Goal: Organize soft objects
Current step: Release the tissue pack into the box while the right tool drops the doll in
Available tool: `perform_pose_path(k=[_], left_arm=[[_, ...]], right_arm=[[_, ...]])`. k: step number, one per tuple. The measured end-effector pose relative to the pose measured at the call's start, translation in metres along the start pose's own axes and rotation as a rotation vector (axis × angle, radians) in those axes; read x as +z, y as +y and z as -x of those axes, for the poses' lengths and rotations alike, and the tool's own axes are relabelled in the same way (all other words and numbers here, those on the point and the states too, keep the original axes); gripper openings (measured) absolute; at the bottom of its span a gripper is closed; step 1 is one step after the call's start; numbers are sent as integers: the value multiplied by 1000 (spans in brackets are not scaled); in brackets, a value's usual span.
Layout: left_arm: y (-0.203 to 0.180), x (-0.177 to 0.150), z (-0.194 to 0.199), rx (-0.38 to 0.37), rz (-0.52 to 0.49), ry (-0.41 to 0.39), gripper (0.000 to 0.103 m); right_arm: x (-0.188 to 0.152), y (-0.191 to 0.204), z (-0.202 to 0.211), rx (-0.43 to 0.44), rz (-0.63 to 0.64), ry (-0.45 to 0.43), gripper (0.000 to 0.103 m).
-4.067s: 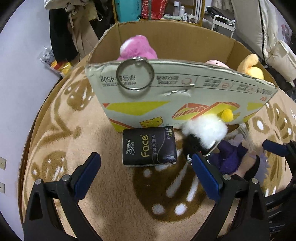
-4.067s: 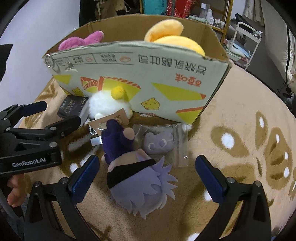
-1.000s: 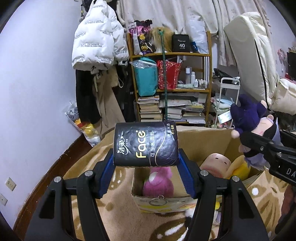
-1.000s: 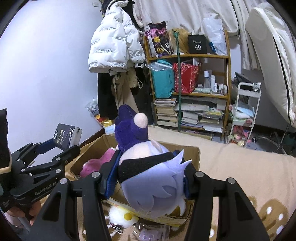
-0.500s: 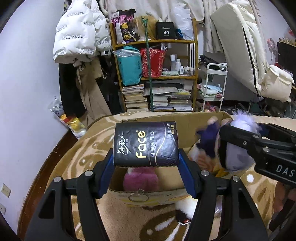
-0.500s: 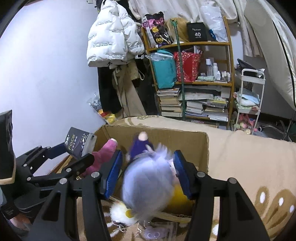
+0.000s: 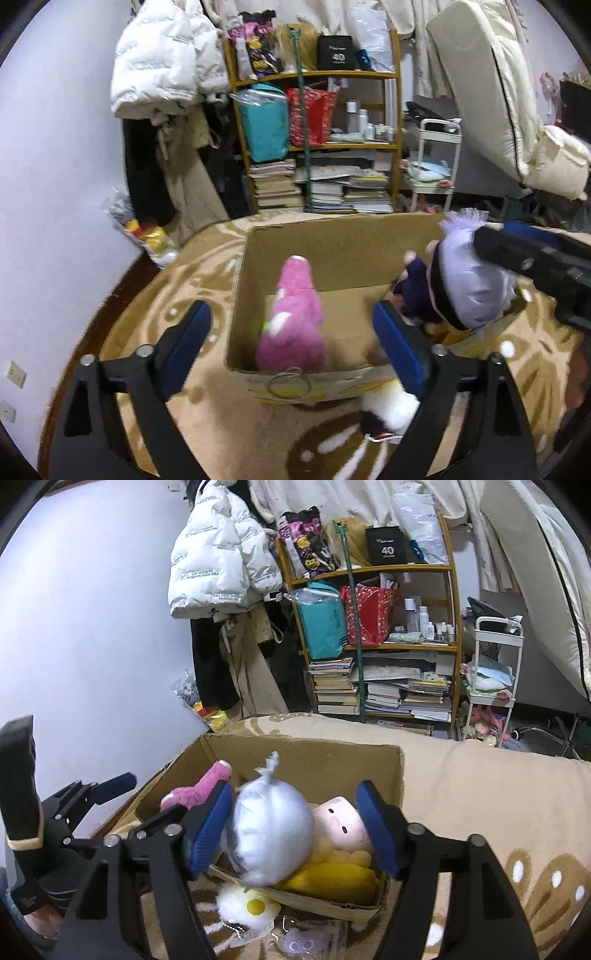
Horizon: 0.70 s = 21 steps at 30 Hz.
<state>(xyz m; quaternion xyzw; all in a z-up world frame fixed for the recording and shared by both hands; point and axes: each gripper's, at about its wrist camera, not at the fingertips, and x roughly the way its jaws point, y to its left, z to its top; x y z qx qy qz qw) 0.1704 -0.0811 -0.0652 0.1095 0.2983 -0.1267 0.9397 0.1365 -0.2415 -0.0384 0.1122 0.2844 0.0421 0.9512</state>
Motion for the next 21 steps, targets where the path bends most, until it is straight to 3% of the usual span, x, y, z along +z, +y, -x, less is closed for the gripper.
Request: perform_pose_path(k=[3, 5, 11, 21], left_arm=[[0, -2, 3, 27, -23, -2, 96], [0, -4, 5, 29, -22, 7, 96], [1, -8, 18, 15, -11, 19, 97], [-5, -22, 50, 3, -56, 44, 100]], right_arm=[[1, -5, 5, 25, -36, 9, 82], [0, -6, 9, 11, -43, 5, 92], [-7, -6, 20, -21, -51, 20, 102], [-18, 5, 41, -70, -19, 49, 103]])
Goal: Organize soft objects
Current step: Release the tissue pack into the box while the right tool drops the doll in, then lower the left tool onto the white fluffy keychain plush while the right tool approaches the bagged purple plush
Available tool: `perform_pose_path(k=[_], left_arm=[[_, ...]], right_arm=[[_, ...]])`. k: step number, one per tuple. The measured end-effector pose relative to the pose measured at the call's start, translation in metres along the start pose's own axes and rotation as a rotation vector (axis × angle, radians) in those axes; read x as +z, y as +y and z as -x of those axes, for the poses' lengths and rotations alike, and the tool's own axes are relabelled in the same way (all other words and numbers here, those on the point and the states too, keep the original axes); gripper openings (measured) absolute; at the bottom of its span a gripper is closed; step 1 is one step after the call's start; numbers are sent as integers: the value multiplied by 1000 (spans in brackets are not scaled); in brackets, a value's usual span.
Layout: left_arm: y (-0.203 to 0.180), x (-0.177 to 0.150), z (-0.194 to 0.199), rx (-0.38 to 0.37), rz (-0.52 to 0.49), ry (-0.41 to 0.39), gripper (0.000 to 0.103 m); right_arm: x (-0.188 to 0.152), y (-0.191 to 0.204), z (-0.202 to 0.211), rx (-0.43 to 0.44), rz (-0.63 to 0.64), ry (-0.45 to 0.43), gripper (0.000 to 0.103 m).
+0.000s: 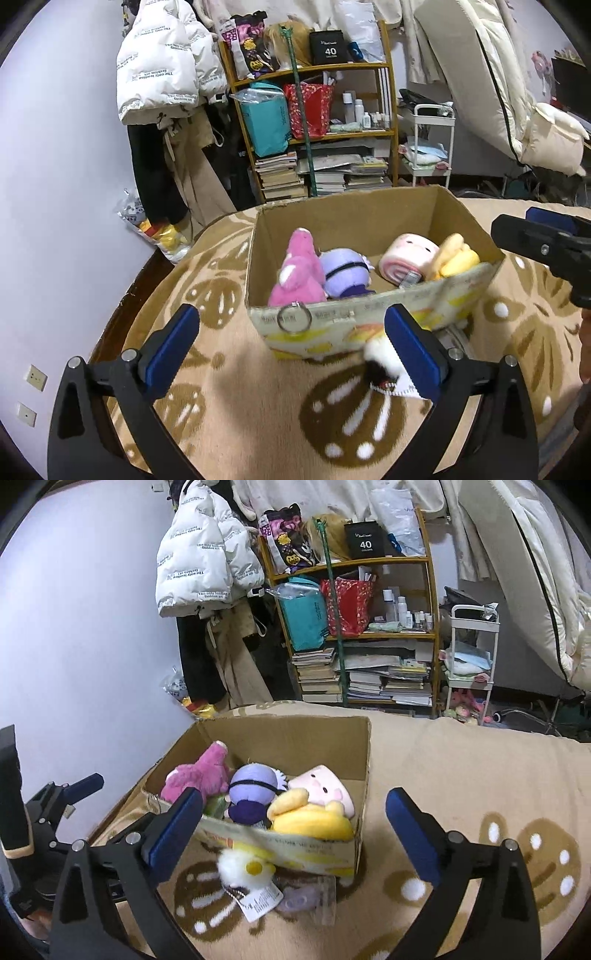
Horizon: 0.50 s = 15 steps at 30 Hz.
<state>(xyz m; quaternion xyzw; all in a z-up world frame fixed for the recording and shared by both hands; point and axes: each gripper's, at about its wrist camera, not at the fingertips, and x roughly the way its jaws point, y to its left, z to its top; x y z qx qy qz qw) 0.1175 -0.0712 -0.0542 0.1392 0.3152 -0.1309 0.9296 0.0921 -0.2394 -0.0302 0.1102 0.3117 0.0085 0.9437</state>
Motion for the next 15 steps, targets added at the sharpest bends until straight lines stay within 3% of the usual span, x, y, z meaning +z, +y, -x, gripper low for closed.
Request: perform_pose_path(k=[7, 15], left_arm=[[6, -6, 15, -3, 14, 9, 100], [6, -16, 15, -60, 42, 47, 100]], right_arm=[[-16, 6, 15, -46, 46, 36, 103], [-29, 6, 14, -82, 95, 87, 103]])
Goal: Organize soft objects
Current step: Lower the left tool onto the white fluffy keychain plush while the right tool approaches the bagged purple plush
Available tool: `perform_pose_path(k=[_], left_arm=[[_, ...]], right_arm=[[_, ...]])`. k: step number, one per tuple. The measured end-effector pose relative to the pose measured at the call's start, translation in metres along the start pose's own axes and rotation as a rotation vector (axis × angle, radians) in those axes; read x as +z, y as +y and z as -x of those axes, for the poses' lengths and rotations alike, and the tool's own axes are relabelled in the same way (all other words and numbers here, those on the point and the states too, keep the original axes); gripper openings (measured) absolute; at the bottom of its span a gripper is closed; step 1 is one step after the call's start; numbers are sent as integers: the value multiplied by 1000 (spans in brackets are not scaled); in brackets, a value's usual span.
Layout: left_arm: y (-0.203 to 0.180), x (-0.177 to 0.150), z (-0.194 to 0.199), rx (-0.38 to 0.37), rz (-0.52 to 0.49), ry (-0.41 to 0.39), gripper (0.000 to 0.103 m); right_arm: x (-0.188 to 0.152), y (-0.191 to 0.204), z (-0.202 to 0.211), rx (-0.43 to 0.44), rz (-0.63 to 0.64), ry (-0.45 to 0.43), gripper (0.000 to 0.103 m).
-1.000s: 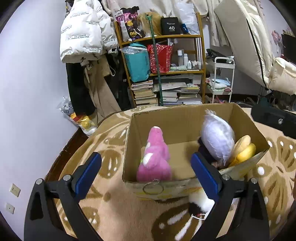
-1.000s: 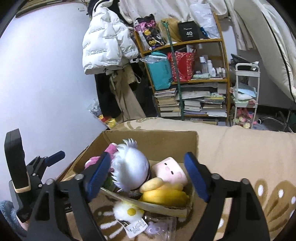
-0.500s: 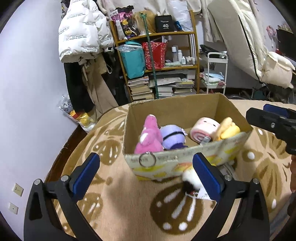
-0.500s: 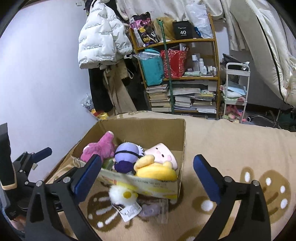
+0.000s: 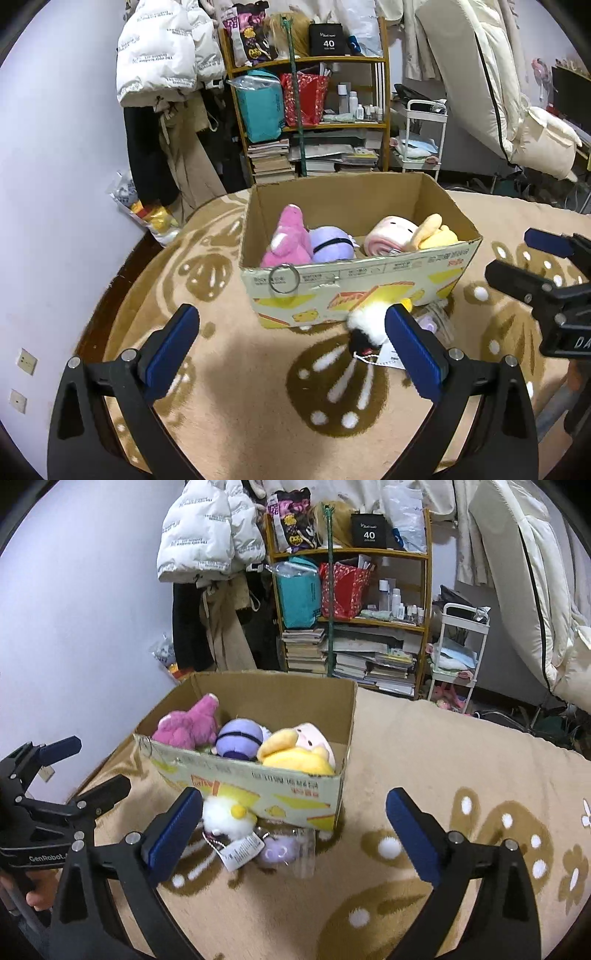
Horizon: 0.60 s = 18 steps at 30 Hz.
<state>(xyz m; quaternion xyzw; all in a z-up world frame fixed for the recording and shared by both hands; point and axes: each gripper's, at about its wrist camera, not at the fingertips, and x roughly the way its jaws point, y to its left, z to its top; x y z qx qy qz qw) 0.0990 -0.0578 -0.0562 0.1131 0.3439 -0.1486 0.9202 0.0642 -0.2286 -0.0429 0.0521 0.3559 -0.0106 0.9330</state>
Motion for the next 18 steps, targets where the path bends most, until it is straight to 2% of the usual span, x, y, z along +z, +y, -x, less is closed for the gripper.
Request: perform_pose_path(k=[9, 18], left_arm=[[1, 0, -25, -86, 61, 39, 100], [-14, 2, -60, -140, 50, 69, 100]], right_arm=[[-9, -7, -25, -36, -16, 75, 103], [-21, -23, -58, -51, -60, 185, 103]])
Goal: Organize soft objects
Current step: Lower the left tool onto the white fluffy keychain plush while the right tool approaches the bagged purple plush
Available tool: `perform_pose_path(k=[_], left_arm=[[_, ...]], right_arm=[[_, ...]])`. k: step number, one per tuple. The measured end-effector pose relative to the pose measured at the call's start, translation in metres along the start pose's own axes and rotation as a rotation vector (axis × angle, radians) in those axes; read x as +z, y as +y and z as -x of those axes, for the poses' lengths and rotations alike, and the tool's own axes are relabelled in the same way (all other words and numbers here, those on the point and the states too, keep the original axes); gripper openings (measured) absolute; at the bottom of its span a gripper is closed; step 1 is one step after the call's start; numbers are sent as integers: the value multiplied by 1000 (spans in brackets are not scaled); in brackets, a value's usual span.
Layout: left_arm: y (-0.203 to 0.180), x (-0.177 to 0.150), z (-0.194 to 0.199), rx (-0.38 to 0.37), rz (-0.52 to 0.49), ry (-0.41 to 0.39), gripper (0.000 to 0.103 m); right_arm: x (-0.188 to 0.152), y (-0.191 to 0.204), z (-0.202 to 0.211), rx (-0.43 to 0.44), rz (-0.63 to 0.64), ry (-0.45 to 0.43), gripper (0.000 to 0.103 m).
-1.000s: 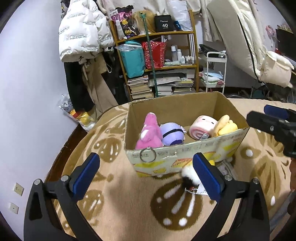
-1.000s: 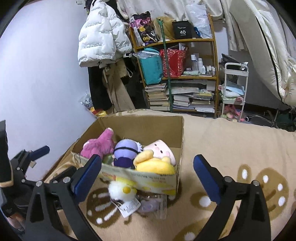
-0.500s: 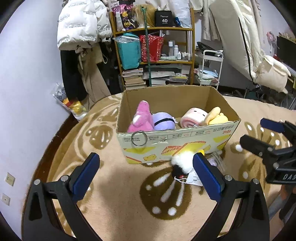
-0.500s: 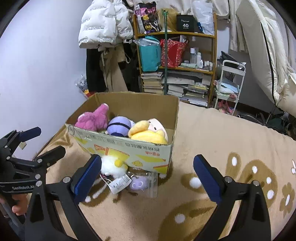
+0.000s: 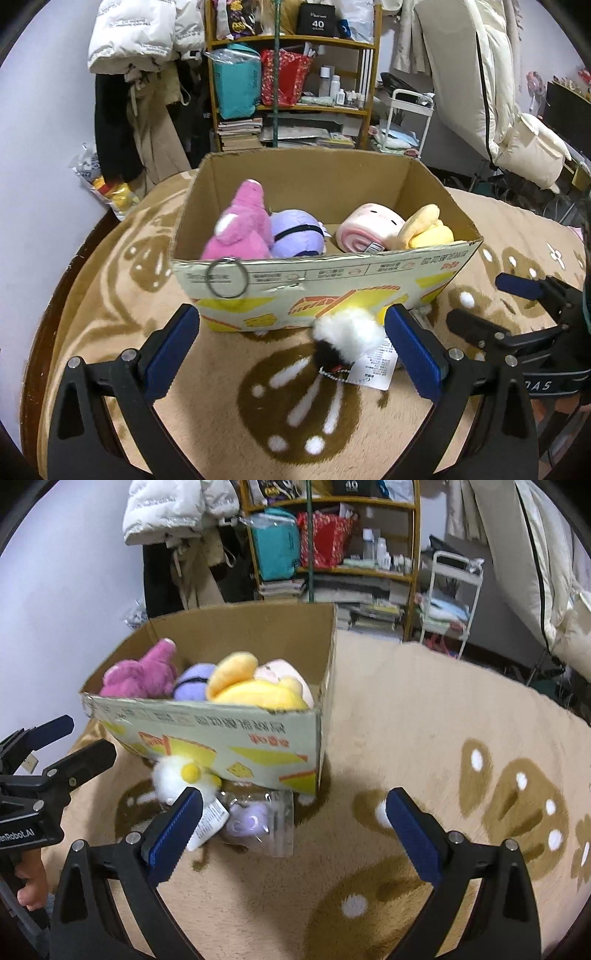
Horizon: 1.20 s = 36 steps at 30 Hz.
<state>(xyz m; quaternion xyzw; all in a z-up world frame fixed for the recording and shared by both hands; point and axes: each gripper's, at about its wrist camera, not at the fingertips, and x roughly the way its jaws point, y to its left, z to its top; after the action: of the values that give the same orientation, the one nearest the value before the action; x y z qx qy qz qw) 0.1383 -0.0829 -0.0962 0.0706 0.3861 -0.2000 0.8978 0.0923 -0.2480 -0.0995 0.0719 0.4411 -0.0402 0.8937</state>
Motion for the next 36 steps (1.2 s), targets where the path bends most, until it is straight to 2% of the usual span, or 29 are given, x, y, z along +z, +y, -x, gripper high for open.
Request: perform_pose_path(k=[20, 30, 36], left_arm=[[-19, -11, -52, -68, -50, 119, 100], [-29, -19, -70, -81, -72, 159, 99], [-37, -20, -72, -81, -88, 144, 90]], right_arm=[[-19, 6, -56, -21, 37, 205, 101], [-22, 9, -69, -16, 42, 227, 101], [-22, 14, -71, 10, 45, 223, 101]])
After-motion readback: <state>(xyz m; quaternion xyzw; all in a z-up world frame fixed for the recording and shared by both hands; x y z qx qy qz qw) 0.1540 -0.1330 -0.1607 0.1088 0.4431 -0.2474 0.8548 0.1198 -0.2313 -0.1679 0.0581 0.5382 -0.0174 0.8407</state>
